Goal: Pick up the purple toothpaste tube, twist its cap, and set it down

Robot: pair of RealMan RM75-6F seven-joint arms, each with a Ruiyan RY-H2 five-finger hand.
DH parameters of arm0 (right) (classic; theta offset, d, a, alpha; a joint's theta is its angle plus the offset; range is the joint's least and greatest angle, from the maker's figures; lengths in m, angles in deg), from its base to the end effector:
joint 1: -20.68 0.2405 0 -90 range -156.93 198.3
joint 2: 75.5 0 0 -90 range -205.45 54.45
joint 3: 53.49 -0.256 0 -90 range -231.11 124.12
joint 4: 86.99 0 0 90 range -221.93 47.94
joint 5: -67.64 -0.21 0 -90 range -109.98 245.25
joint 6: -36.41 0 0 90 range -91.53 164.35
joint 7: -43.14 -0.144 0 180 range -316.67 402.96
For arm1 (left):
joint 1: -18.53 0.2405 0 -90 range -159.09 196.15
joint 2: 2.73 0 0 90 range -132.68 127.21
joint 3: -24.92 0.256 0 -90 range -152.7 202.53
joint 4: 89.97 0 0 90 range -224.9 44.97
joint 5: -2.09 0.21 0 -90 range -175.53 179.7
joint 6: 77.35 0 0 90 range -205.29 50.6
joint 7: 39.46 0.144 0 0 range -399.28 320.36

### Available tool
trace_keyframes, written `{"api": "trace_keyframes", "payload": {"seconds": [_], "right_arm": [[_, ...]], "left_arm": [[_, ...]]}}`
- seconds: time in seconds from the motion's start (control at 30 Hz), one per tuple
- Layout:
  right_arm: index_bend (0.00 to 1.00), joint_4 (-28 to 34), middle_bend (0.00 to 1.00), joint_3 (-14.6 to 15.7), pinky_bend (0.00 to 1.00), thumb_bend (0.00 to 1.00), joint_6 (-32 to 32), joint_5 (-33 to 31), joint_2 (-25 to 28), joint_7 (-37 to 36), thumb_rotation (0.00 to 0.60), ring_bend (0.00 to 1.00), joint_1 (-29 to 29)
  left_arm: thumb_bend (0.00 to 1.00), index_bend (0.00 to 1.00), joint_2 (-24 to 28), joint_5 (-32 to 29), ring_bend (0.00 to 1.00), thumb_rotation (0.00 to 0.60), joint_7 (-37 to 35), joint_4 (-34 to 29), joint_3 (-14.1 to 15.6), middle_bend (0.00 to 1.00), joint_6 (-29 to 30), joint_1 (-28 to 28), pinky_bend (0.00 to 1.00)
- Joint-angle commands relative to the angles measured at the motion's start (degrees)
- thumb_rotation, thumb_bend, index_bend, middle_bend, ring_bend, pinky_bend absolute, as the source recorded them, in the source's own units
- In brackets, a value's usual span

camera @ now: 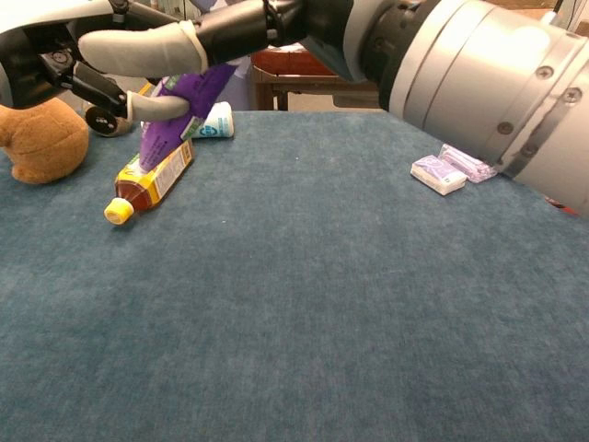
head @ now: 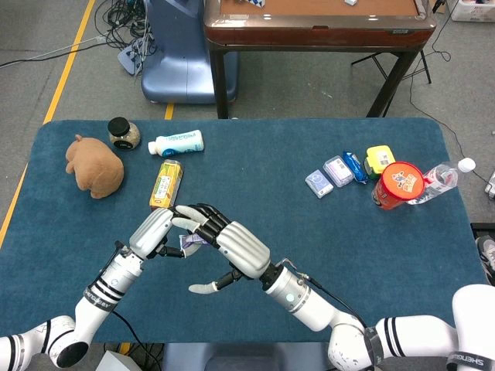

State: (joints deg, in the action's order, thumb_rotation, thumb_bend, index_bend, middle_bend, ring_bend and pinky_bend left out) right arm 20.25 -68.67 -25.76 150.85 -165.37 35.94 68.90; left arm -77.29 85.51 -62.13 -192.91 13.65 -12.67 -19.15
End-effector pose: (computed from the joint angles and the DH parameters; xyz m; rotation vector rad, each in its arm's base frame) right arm 0.0178 -0.2690 0.0142 1.9808 -1.2740 1.8496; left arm -0.1005 0.3041 0.0673 -1.7286 -1.3945 -1.6465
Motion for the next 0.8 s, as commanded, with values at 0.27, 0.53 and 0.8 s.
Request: {"api": "trace_keyframes", "payload": {"seconds": [0.27,0.53,0.8], "right_arm": [[0.0,4.52,0.0,0.48,0.0,0.0,-2.13,2.32,6.45,2.49,0.413,0.0,-2.4],[0.0,6.45,0.0,1.53,0.0,0.0,-3.68,3.28,11.78,4.15,0.412,0.0,-4.92],[0.0,6.0,0.0,3.23,0.0,0.0,-4.86,3.41,16.55,4.84,0.412,0.0,-7.81]], "left_arm": [[0.58,0.65,0.37,2.07,0.53,0.6,0.31,1.99,2.01,0.79,0.11,0.66,0.33],[0.58,0.63,0.64,4.9,0.51,0.6,4.61,6.01,4.76,0.77,-2.13,-0.11,0.33],[0.57,0.58,-3.54,6.59,0.49,0.6,19.5,15.48,7.43,0.7,-3.92,-0.84,0.32]]}}
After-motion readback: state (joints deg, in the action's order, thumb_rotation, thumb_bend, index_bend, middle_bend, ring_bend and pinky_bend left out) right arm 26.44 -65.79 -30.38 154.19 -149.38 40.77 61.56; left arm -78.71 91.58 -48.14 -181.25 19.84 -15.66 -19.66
